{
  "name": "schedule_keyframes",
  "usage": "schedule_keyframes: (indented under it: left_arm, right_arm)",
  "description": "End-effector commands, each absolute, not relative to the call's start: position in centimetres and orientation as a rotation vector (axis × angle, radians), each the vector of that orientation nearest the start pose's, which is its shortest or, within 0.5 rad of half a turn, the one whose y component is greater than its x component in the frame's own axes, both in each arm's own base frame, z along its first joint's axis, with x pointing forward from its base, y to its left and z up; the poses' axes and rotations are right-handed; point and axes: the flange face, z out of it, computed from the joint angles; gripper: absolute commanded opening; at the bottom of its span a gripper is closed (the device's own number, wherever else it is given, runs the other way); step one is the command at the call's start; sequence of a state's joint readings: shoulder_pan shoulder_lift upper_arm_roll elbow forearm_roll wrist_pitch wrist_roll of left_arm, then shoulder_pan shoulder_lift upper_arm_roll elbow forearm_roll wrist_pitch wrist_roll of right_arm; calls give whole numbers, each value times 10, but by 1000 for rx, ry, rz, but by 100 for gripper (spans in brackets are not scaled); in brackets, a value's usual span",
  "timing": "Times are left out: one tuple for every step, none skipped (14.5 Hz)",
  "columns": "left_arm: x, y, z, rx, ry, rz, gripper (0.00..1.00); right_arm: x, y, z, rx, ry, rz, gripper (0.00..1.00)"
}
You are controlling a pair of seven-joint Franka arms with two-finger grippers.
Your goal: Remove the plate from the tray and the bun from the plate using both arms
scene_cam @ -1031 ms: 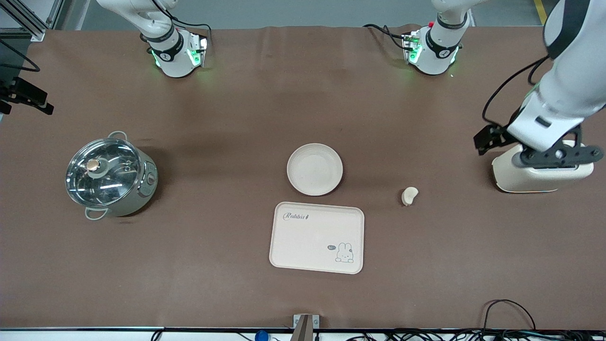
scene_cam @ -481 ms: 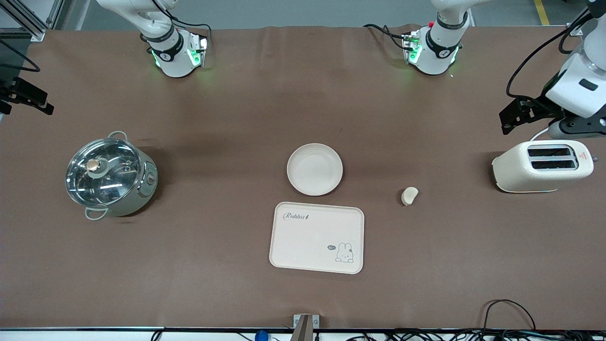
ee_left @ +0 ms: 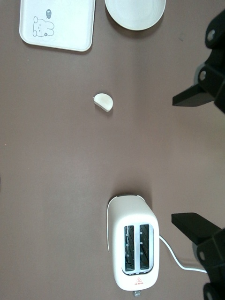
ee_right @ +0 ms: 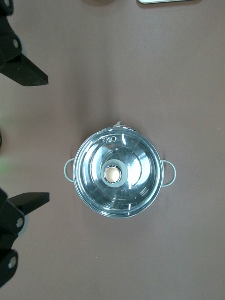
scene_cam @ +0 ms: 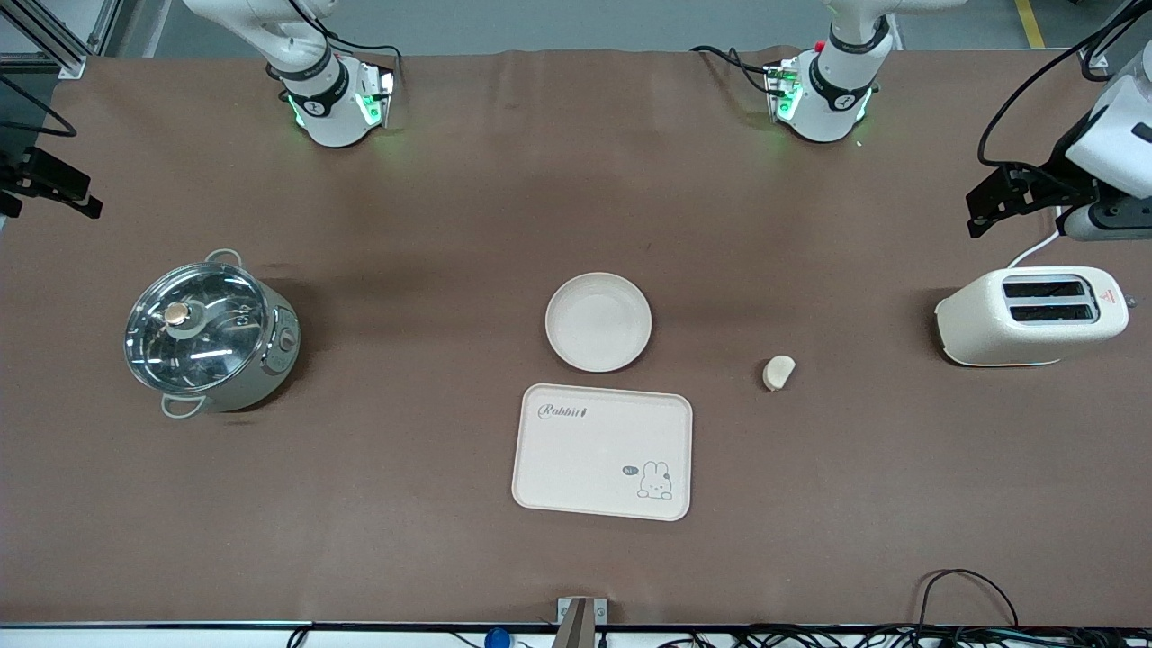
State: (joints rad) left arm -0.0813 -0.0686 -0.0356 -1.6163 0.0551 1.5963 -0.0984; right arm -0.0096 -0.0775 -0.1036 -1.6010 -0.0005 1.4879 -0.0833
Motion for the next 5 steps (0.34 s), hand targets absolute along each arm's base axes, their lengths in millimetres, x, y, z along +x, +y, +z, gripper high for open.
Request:
schedule_keyframes:
  left_arm:
    - [526, -54, 641, -3125, 42, -111, 100]
    - [531, -55, 642, -3125, 41, -113, 100]
    - [532, -55, 644, -3128, 41, -122, 100]
    - [536, -55, 644, -3134, 41, -121, 100]
    - [536, -56, 646, -3138, 41, -128, 100]
  right_arm:
    - [516, -60, 646, -3130, 35, 59, 100]
    - [516, -60, 647, -3131, 35, 57, 100]
    - [516, -60, 647, -3132, 36, 57, 100]
    - [517, -60, 647, -3132, 36, 55, 100]
    - [517, -58, 647, -3133, 31, 50, 100]
